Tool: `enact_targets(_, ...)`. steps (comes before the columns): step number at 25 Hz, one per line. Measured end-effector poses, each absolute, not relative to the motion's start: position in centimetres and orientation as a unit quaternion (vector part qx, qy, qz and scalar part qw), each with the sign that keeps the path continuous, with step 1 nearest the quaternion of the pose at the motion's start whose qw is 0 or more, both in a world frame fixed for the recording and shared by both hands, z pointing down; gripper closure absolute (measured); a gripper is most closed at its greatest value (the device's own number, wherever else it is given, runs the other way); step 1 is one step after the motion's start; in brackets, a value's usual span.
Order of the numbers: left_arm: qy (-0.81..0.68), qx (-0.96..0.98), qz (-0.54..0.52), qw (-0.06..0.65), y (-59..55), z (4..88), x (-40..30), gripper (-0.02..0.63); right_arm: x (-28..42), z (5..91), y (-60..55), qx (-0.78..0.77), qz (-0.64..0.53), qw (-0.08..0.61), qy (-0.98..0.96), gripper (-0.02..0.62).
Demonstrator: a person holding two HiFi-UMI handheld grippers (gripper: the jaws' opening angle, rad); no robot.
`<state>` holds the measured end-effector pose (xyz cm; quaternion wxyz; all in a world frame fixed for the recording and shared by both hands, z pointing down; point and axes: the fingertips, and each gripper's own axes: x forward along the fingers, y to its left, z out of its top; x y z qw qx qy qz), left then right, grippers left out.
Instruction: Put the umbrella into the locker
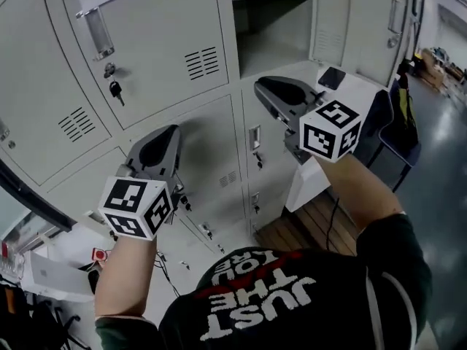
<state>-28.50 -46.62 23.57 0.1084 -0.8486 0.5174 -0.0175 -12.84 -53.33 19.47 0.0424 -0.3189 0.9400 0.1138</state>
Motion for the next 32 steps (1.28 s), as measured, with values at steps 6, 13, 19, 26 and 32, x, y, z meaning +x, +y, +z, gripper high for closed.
enact_targets(6,0.561,-0.824,-0.013,0.081,-44.4,31.8,-33.5,0.597,-17.2,28.3,-52.2,-0.272,0.071,0.023,0.960,0.546)
enact_targets(13,0.596,-0.803,0.007,0.022,-41.5,42.2,-37.4,0.597,-21.2,39.1,-50.9,-0.230,0.005,-0.017,0.973,0.555)
enact_targets(19,0.614,-0.788,-0.013,-0.049,-38.2,50.2,-38.2,0.597,-22.1,46.5,-48.9,-0.211,-0.028,-0.055,0.976,0.561)
enact_targets(26,0.620,-0.781,-0.022,-0.068,-36.9,53.2,-38.2,0.597,-22.9,50.3,-47.1,-0.181,-0.073,-0.057,0.979,0.561)
enact_targets(32,0.625,-0.778,-0.016,-0.063,-36.6,52.9,-38.4,0.597,-23.9,49.9,-46.0,-0.154,-0.053,-0.060,0.985,0.563)
